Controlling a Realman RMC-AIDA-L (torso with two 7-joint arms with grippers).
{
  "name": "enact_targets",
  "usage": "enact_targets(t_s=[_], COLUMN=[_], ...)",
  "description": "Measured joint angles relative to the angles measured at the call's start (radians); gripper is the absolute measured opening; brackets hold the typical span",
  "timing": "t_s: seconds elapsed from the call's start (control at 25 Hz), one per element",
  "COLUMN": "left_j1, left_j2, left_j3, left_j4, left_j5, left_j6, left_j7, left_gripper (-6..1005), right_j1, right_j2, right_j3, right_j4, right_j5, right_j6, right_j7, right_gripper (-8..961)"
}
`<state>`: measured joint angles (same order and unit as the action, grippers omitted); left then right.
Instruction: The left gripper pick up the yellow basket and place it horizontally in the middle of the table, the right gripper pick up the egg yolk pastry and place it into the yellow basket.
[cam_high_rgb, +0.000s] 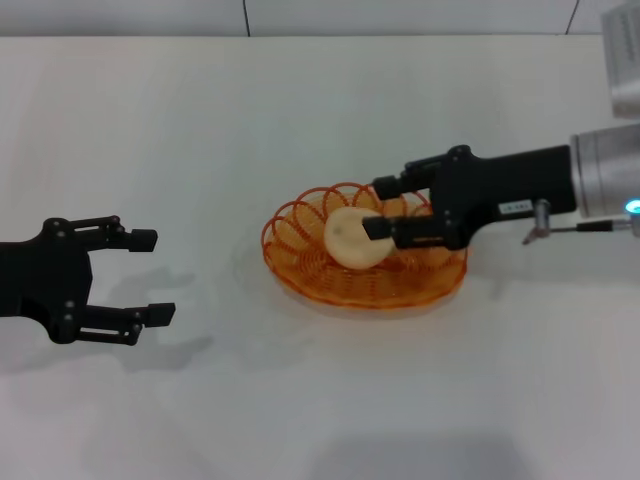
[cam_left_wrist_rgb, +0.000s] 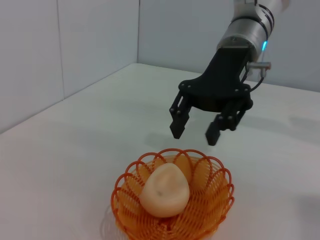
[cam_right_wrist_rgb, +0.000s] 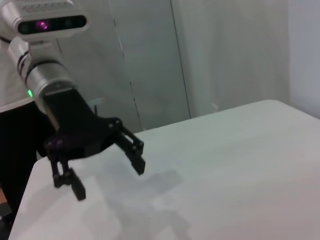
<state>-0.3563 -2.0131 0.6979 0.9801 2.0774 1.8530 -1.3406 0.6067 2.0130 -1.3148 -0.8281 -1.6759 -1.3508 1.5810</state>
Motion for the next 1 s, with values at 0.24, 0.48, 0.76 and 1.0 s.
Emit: enact_targets(t_s=[0.24, 0.48, 0.76, 1.0], left_j1=[-0.001, -0.001, -0.006, -0.021], left_j2=[0.004, 0.007, 0.012, 0.013], left_j3=[0.003, 0.009, 0.009, 0.009], left_j4=[0.0, -0.001, -0.001, -0.001], left_j5=[0.003, 0.004, 0.018, 0.032], left_j6=[0.002, 0.003, 0.006, 0.008], left_j7=[-0.002, -0.009, -0.031, -0.042], left_gripper=[866, 866, 866, 866], right_j1=[-0.057, -0.101, -0.121, -0.121], right_j2=[-0.022, -0.066, -0.079, -0.074], right_j3=[0.047, 0.101, 0.149, 0.155], right_j4=[0.007, 0.009, 0.009, 0.012], right_j5=[-0.006, -0.025, -0.068, -0.086], right_j6=[-0.066, -0.19, -0.264, -0.28], right_j7=[-0.097, -0.155, -0.194, -0.211], right_gripper=[548, 756, 874, 875])
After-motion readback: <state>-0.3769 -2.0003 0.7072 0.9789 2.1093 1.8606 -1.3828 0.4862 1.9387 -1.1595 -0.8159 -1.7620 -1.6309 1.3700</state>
